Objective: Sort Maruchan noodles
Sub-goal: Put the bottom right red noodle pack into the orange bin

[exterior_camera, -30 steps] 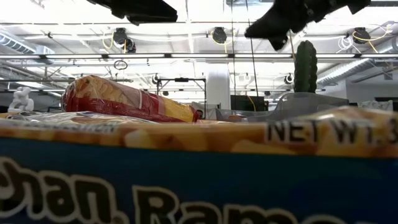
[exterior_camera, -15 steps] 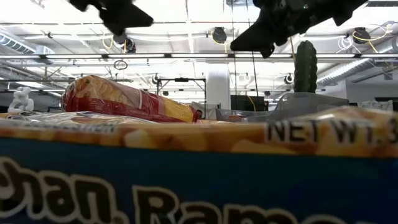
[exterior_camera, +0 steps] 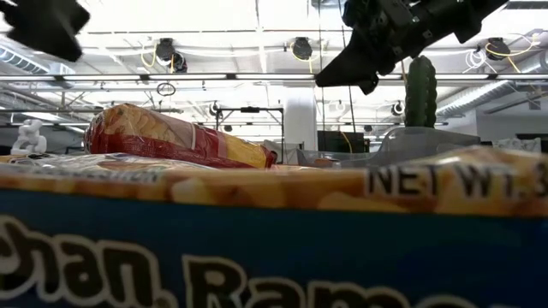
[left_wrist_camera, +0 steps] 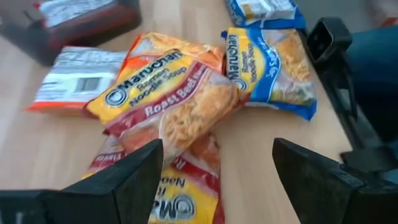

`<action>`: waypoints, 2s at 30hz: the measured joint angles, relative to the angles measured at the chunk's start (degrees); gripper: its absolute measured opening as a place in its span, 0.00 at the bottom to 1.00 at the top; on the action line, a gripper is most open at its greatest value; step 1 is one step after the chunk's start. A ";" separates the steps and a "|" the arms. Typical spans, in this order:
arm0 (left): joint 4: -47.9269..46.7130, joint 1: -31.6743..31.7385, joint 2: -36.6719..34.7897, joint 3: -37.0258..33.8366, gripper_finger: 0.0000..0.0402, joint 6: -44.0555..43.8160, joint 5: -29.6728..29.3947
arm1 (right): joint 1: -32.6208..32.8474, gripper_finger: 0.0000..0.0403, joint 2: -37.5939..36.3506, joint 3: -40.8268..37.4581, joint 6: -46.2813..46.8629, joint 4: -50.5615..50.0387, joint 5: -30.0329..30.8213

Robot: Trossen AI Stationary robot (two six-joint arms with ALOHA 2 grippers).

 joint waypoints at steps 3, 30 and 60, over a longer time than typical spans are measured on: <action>-1.48 0.13 1.25 -0.65 0.77 -1.59 -3.45 | 0.00 0.12 0.07 0.00 1.27 0.38 0.00; 3.86 10.61 13.10 -1.22 0.57 6.29 1.23 | 0.46 0.12 0.05 0.00 -1.80 0.31 -1.63; 5.11 16.25 -0.86 -1.20 0.01 26.38 1.81 | 0.46 0.12 0.05 0.00 -3.50 0.29 -1.44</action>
